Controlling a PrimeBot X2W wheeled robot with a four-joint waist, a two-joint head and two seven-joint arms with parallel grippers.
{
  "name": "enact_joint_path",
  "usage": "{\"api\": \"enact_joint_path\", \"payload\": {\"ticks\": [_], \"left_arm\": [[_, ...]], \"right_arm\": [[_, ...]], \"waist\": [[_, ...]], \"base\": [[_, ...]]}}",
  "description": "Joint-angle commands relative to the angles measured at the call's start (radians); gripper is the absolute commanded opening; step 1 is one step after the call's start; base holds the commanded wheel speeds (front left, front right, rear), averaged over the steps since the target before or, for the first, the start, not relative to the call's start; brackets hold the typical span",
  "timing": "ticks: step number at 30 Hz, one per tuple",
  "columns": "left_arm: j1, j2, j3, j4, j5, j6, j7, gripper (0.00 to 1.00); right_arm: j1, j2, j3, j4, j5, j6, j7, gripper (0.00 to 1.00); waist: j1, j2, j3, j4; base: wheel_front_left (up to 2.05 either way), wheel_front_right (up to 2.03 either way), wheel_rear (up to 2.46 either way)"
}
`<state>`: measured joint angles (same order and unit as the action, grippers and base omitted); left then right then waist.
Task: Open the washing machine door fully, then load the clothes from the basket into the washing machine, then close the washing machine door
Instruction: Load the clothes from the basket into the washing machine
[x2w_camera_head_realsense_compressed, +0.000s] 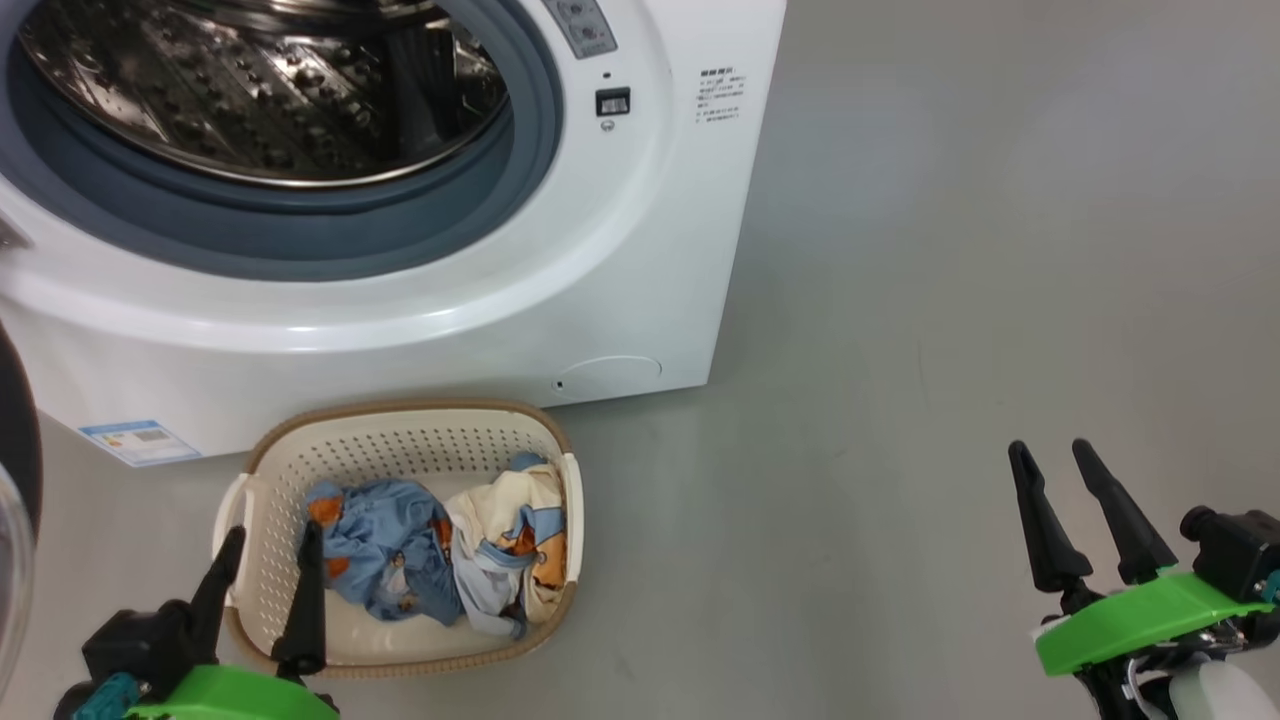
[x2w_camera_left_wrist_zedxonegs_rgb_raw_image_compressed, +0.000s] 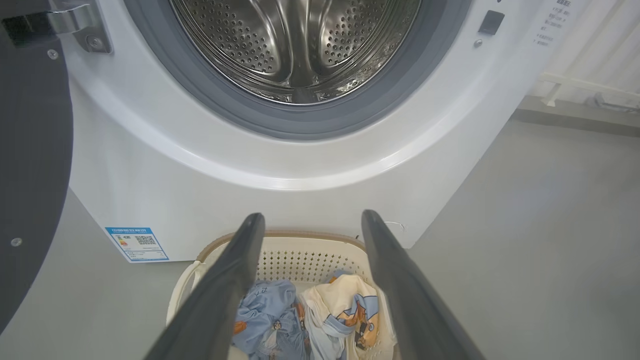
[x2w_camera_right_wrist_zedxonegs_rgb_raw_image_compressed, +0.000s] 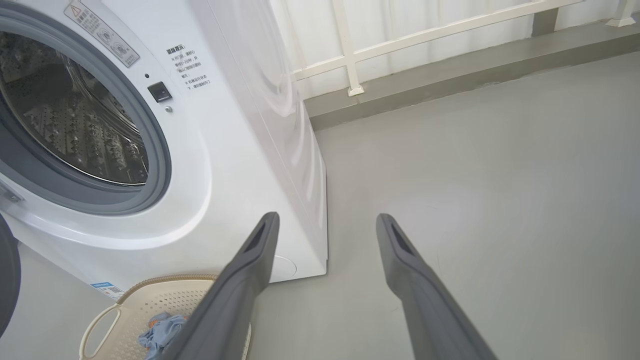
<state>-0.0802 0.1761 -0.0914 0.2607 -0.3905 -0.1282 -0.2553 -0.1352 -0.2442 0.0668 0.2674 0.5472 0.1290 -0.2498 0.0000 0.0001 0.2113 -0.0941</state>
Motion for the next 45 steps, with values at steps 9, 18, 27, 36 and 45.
{"api": "enact_joint_path", "payload": {"ticks": [9, 18, 27, 36, 45], "left_arm": [[-0.14, 0.04, -0.008, 0.107, -0.006, -0.002, -0.006, 1.0], [-0.291, 0.066, -0.071, 0.256, -0.02, -0.002, -0.006, 1.0], [-0.468, 0.103, -0.145, 0.465, -0.051, -0.002, -0.006, 1.0], [-0.641, 0.144, -0.226, 0.681, -0.075, -0.002, -0.006, 1.0], [-0.781, 0.179, -0.295, 0.872, -0.088, -0.002, -0.006, 1.0]], "right_arm": [[-0.065, 0.013, 0.019, -0.044, -0.014, 0.002, -0.012, 1.0], [-0.125, 0.029, 0.016, -0.063, -0.016, 0.002, -0.012, 1.0], [-0.193, 0.051, 0.018, -0.087, -0.019, 0.002, -0.012, 1.0], [-0.249, 0.069, 0.041, -0.105, -0.02, 0.002, -0.012, 1.0], [-0.274, 0.072, 0.067, -0.123, -0.019, 0.002, -0.012, 1.0]], "waist": [[0.0, -0.0001, 0.121, -0.026], [0.0, -0.0001, 0.255, -0.045], [0.0, -0.0001, 0.394, -0.067], [0.0, -0.0001, 0.512, -0.091], [0.0, -0.0001, 0.592, -0.114]], "base": [[0.0, 0.0, 0.0], [0.0, 0.0, 0.0], [0.0, 0.0, 0.0], [0.0, 0.0, 0.0], [0.0, 0.0, 0.0]]}}
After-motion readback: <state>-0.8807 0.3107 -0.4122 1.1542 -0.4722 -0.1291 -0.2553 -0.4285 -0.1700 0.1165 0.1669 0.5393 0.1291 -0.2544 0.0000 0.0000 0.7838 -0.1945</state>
